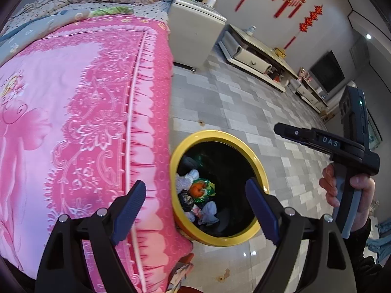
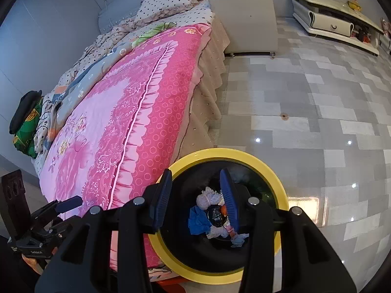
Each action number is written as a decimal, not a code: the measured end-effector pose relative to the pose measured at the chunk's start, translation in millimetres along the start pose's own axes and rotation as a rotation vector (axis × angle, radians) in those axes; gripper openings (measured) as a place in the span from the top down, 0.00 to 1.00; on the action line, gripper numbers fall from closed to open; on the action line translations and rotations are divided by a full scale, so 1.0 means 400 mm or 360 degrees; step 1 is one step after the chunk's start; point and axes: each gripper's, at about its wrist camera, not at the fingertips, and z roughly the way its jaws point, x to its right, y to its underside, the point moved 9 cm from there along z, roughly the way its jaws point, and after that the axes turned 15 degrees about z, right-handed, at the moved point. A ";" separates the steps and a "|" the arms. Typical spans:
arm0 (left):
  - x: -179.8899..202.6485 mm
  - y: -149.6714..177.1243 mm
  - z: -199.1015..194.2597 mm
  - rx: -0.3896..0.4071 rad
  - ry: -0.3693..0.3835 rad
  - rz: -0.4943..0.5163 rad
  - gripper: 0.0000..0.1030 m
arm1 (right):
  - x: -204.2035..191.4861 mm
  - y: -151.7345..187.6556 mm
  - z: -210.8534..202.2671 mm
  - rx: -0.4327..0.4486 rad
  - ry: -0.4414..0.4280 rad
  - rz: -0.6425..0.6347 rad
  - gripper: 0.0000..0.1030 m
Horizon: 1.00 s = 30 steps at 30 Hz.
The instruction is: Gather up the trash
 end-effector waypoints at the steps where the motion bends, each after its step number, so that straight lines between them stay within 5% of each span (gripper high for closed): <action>1: -0.015 0.003 -0.007 0.0006 -0.0013 -0.0014 0.22 | -0.015 0.004 0.007 -0.0006 0.0000 -0.0021 0.62; 11: -0.241 0.102 -0.130 0.0087 -0.0286 -0.0218 0.22 | -0.265 0.114 0.149 -0.0175 -0.0096 -0.0318 0.62; 16: -0.360 0.148 -0.226 0.0191 -0.0469 -0.0297 0.21 | -0.417 0.167 0.219 -0.0146 -0.0068 -0.0482 0.60; 24: -0.475 0.165 -0.407 0.0432 -0.0918 -0.0280 0.08 | -0.565 0.168 0.211 0.0129 -0.0041 -0.0568 0.16; 30: -0.477 0.173 -0.492 0.0570 -0.1094 -0.0269 0.08 | -0.595 0.157 0.140 0.0423 0.0014 -0.0599 0.08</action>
